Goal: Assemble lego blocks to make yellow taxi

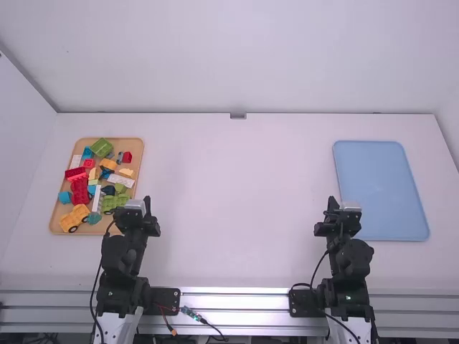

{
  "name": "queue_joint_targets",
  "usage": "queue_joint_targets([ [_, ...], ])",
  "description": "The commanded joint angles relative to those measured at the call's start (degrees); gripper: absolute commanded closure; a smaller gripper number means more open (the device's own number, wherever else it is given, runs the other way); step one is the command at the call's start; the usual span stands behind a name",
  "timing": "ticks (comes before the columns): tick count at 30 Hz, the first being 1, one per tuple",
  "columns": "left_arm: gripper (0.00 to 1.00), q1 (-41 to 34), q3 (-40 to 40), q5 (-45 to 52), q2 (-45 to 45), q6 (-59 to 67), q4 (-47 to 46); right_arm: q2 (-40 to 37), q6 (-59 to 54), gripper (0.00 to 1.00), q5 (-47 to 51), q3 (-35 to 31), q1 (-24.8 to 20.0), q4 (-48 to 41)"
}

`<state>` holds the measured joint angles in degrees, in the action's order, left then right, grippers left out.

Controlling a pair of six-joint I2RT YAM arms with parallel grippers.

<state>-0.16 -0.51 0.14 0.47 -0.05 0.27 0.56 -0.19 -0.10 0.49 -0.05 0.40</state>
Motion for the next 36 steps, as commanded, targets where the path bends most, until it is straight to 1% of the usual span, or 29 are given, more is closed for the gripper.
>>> queue_joint_targets([
  [1, 1.0, -0.1, -0.1, 0.1, 0.1, -0.1, 0.1, 0.1, -0.1, 0.99, -0.2, 0.1, 0.0, -0.1],
  [4, 0.98, -1.0, -1.0, 1.0, 1.0, -1.0, 0.7, 1.0, -1.0, 0.98, -1.0, 1.0, 0.0, -1.0],
  [7, 0.95, -2.7, -2.7, 2.7, 2.7, -1.6, -0.9, 2.4, -2.4, 0.95, -2.5, 2.4, 0.0, -2.4],
  [10, 0.92, -2.8, -4.6, 1.2, 4.6, -3.2, -2.8, 3.9, -3.8, 0.93, -3.9, 3.9, 0.0, -3.8],
  [14, 0.87, -2.8, -7.3, 1.7, 7.3, -3.6, -2.1, 5.6, -4.7, 0.9, -2.5, 5.6, 0.0, -5.6],
  [17, 0.84, -2.8, -9.2, 0.1, 9.2, -3.6, -2.1, 6.7, -4.7, 0.88, -3.2, 6.7, 0.0, -5.0],
  [19, 0.81, -2.8, -11.0, -1.3, 11.0, -3.2, -3.8, 7.7, -4.8, 0.86, -3.2, 7.7, 0.3, -4.0],
  [25, 0.74, -3.3, -14.5, 1.2, 14.5, 0.1, -6.4, 9.9, -6.5, 0.82, -2.6, 9.9, 1.7, -4.6],
  [29, 0.7, -3.0, -16.8, 3.4, 16.8, 2.3, -4.2, 11.3, -8.0, 0.8, -3.1, 11.3, 1.7, -6.1],
  [36, 0.61, -3.3, -22.0, 8.7, 22.0, 7.5, 1.0, 14.5, -4.8, 0.74, -3.3, 14.5, 0.7, -9.2],
])
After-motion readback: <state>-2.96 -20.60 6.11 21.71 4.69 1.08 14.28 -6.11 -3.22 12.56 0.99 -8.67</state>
